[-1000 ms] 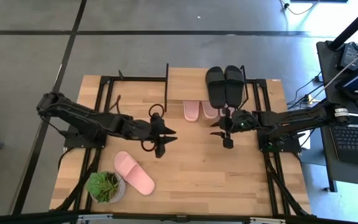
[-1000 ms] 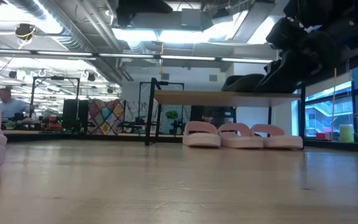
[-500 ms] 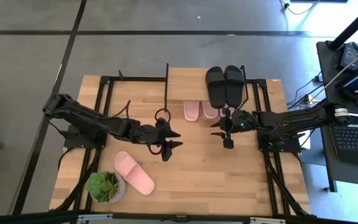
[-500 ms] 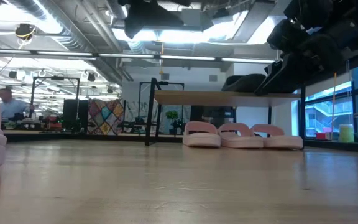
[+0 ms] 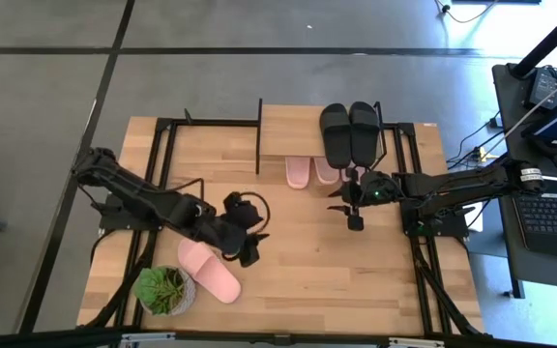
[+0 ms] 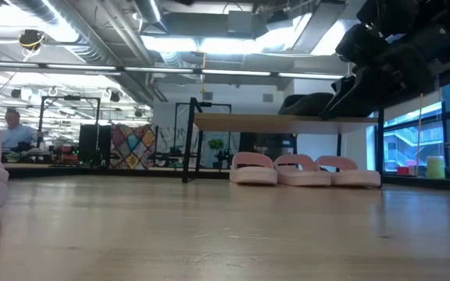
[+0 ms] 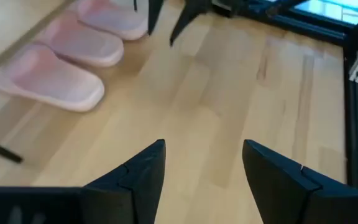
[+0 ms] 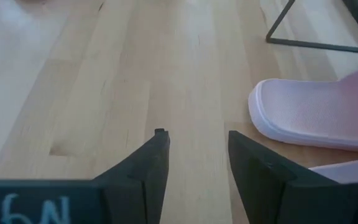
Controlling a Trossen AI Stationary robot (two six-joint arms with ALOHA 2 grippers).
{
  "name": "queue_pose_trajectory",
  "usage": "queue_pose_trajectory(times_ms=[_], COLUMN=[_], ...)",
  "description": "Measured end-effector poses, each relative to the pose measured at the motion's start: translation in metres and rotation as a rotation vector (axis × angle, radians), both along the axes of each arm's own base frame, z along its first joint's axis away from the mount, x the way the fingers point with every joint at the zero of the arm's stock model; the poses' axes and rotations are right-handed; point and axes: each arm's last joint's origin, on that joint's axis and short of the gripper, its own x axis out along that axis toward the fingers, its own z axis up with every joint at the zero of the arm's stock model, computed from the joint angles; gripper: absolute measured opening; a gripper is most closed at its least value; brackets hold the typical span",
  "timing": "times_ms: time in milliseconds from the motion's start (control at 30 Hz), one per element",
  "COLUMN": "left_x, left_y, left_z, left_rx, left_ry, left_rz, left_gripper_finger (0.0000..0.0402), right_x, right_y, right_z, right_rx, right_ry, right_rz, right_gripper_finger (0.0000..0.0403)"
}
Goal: Pick and place slides into the shelf
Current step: Put the pink slipper under the shelf
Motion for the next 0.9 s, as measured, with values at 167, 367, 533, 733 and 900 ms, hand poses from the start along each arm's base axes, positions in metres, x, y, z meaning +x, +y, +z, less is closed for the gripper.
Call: queue_pose_trajectory(times_ms=[167, 367, 533, 733, 900], left_x=[0.003, 0.006, -0.002, -0.006, 0.000], left_y=[-0.015, -0.033, -0.046, -0.055, -0.060], left_z=[-0.004, -0.032, -0.053, -0.076, -0.096], left_rx=[-0.030, -0.190, -0.319, -0.378, -0.356], left_ry=[0.199, 0.504, 0.728, 0.934, 0.990], left_rz=[0.061, 0.164, 0.316, 0.491, 0.534], left_gripper_finger=[0.0204, 0.0204, 0.0204, 0.0204, 0.0204], right_x=[0.001, 0.002, 0.004, 0.012, 0.020], right_y=[-0.001, -0.004, -0.004, -0.005, -0.005], right_z=[0.002, 0.003, -0.001, -0.011, -0.018], right_rx=[-0.020, -0.021, -0.041, -0.057, -0.078], right_ry=[-0.027, -0.034, -0.011, 0.015, 0.010], right_rz=[0.006, -0.005, 0.008, 0.020, 0.035], right_gripper_finger=[0.0165, 0.0165, 0.0165, 0.0165, 0.0165])
